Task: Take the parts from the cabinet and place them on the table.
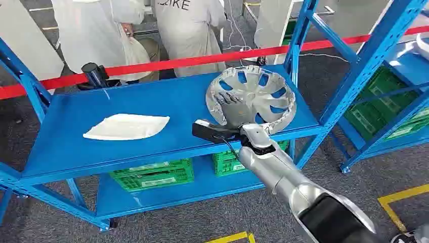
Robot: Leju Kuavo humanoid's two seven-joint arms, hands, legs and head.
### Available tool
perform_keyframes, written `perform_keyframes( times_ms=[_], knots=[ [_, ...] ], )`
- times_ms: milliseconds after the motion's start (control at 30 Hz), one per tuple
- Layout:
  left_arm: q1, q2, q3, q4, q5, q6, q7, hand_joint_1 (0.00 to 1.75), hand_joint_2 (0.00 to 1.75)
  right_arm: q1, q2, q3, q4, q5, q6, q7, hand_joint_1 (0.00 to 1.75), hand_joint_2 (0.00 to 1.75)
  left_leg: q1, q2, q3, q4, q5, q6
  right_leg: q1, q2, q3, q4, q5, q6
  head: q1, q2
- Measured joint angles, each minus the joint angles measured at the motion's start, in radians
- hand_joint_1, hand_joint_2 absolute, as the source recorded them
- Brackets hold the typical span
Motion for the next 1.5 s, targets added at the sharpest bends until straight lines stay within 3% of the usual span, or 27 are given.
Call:
perform_keyframes(
  times_ms=[33,200,367,500,533,567,600,667,700,733,767,833,867,900,933,1000,1067,1100,1200,1233,1400,1500],
  knots=[
    [0.002,0.000,0.000,0.000,0.000,0.000,0.003,0.00,0.00,0.000,-0.002,0.000,0.002,0.000,-0.002,0.002,0.00,0.00,0.000,0.000,0.003,-0.003,0.001,0.001,0.001,0.001,0.001,0.000,0.000,-0.001,-0.001,0.000],
    [0.002,0.001,0.001,0.000,-0.002,-0.006,0.009,0.00,0.00,0.007,-0.003,0.000,0.002,0.010,-0.008,0.005,0.00,0.00,0.000,0.001,0.013,-0.016,0.011,-0.023,0.002,0.003,0.003,0.001,-0.001,-0.012,-0.001,0.000],
    [0.002,0.004,0.010,0.000,-0.002,-0.003,0.002,0.00,0.00,0.023,-0.008,0.000,0.002,0.019,-0.015,0.024,0.00,0.00,-0.002,0.001,0.013,-0.012,0.006,-0.017,-0.001,0.003,0.004,0.000,-0.002,-0.010,-0.001,0.000],
    [0.002,0.006,0.016,0.000,-0.002,-0.001,0.002,0.00,0.00,0.041,-0.019,0.000,-0.002,0.032,-0.021,0.040,0.00,0.00,-0.006,0.001,0.015,-0.017,0.001,-0.009,-0.004,0.003,0.012,-0.011,-0.004,-0.001,-0.001,0.000],
    [0.002,0.001,0.016,0.000,-0.002,-0.001,0.002,0.00,0.00,0.045,-0.022,0.000,-0.007,0.035,-0.021,0.040,0.00,0.00,0.009,0.004,0.031,-0.038,0.011,-0.008,0.002,0.003,0.016,-0.010,-0.008,0.003,-0.001,0.000],
    [0.003,0.002,0.017,0.000,-0.002,0.000,0.002,0.00,0.00,0.047,-0.032,-0.001,-0.010,0.035,-0.024,0.040,0.00,0.00,0.010,0.007,0.042,-0.049,0.014,-0.007,0.003,0.002,0.014,0.006,-0.017,0.008,0.003,0.000],
    [0.003,0.003,0.018,0.000,-0.001,0.000,0.002,0.00,0.00,0.049,-0.034,-0.001,-0.010,0.035,-0.024,0.041,0.00,0.00,0.011,0.009,0.046,-0.051,0.015,-0.002,0.000,0.001,-0.009,0.054,-0.050,0.012,0.006,0.000],
    [0.002,0.001,0.024,0.000,0.005,0.000,0.001,0.00,0.00,0.072,-0.051,-0.005,-0.012,0.034,-0.022,0.048,0.00,0.00,0.011,0.009,0.046,-0.050,0.013,0.000,-0.007,0.000,-0.086,0.204,-0.119,0.023,0.006,0.000],
    [0.003,0.001,0.026,0.000,0.009,0.000,0.000,0.00,0.00,0.095,-0.062,-0.011,-0.016,0.032,-0.021,0.053,0.00,0.00,0.012,0.006,0.046,-0.049,0.011,0.000,-0.011,0.000,-0.122,0.266,-0.136,0.028,0.006,0.000],
    [0.007,0.001,0.027,0.000,0.011,0.000,-0.001,0.00,0.00,0.117,-0.074,-0.016,-0.021,0.028,-0.024,0.058,0.00,0.00,0.013,0.005,0.046,-0.047,0.010,-0.002,-0.014,0.000,-0.134,0.279,-0.129,0.032,0.006,0.000],
    [0.010,0.001,0.030,0.000,0.011,0.000,-0.003,0.00,0.00,0.140,-0.084,-0.021,-0.028,0.027,-0.028,0.058,0.00,0.00,0.015,0.002,0.046,-0.043,0.007,-0.006,-0.017,-0.001,-0.122,0.243,-0.098,0.034,0.006,0.000],
    [0.017,-0.003,0.034,0.000,0.013,0.000,-0.007,0.00,0.00,0.179,-0.105,-0.035,-0.045,0.028,-0.040,0.059,0.00,0.00,0.022,0.001,0.043,-0.027,-0.004,-0.017,-0.023,-0.003,-0.037,0.068,-0.006,0.040,0.006,0.000],
    [0.017,-0.003,0.035,0.000,0.013,0.000,-0.008,0.00,0.00,0.191,-0.113,-0.040,-0.052,0.028,-0.045,0.059,0.00,0.00,0.025,0.002,0.041,-0.015,-0.011,-0.024,-0.025,-0.007,-0.004,-0.009,0.011,0.040,0.007,0.000],
    [0.017,0.000,0.039,0.000,0.013,0.001,-0.008,0.00,0.00,0.202,-0.116,-0.042,-0.054,0.029,-0.047,0.058,0.00,0.00,0.018,0.003,0.039,-0.011,-0.017,-0.034,-0.016,-0.004,-0.011,0.009,0.006,0.035,0.008,0.000],
    [0.017,0.000,0.041,0.000,0.013,0.001,-0.009,0.00,0.00,0.210,-0.121,-0.043,-0.062,0.029,-0.048,0.058,0.00,0.00,0.017,0.002,0.038,-0.009,-0.023,-0.040,-0.015,0.001,-0.009,0.006,0.009,0.016,0.013,0.000],
    [0.018,0.000,0.042,0.000,0.013,0.002,-0.009,0.00,0.00,0.222,-0.125,-0.048,-0.076,0.029,-0.051,0.055,0.00,0.00,0.015,0.005,0.039,-0.009,-0.040,-0.015,-0.018,0.003,-0.006,-0.002,0.008,0.012,0.011,0.000],
    [0.018,0.000,0.044,0.000,0.013,0.002,-0.009,0.00,0.00,0.227,-0.126,-0.051,-0.083,0.030,-0.052,0.056,0.00,0.00,0.014,0.004,0.044,-0.016,-0.031,-0.005,-0.016,0.004,-0.004,-0.001,0.007,0.006,0.011,0.000],
    [0.018,0.000,0.046,0.000,0.013,0.002,-0.009,0.00,0.00,0.230,-0.128,-0.052,-0.087,0.031,-0.052,0.056,0.00,0.00,0.015,0.004,0.046,-0.019,-0.029,-0.008,-0.015,0.005,-0.004,-0.001,0.008,0.003,0.011,0.000],
    [0.018,0.000,0.048,0.000,0.013,0.002,-0.009,0.00,0.00,0.234,-0.129,-0.056,-0.095,0.031,-0.053,0.057,0.00,0.00,0.018,0.003,0.051,-0.026,-0.020,-0.040,-0.012,0.005,-0.004,0.001,0.006,-0.002,0.011,0.000],
    [0.018,0.000,0.048,0.000,0.013,0.002,-0.009,0.00,0.00,0.235,-0.130,-0.058,-0.098,0.031,-0.053,0.057,0.00,0.00,0.018,0.003,0.057,-0.026,-0.020,-0.044,-0.012,0.005,-0.004,0.001,0.005,-0.003,0.011,0.000],
    [0.018,0.000,0.049,0.000,0.013,0.002,-0.009,0.00,0.00,0.238,-0.135,-0.061,-0.101,0.031,-0.053,0.061,0.00,0.00,0.019,0.003,0.057,-0.026,-0.022,-0.054,-0.011,0.006,-0.002,0.001,0.004,-0.004,0.012,0.000],
    [0.019,0.000,0.050,0.000,0.018,0.002,-0.010,0.00,0.00,0.274,-0.146,-0.079,-0.126,0.054,-0.045,0.084,0.00,0.00,0.018,0.001,0.059,-0.026,-0.023,-0.054,-0.011,0.005,0.003,-0.003,0.002,-0.002,0.012,0.000]
  ],
)
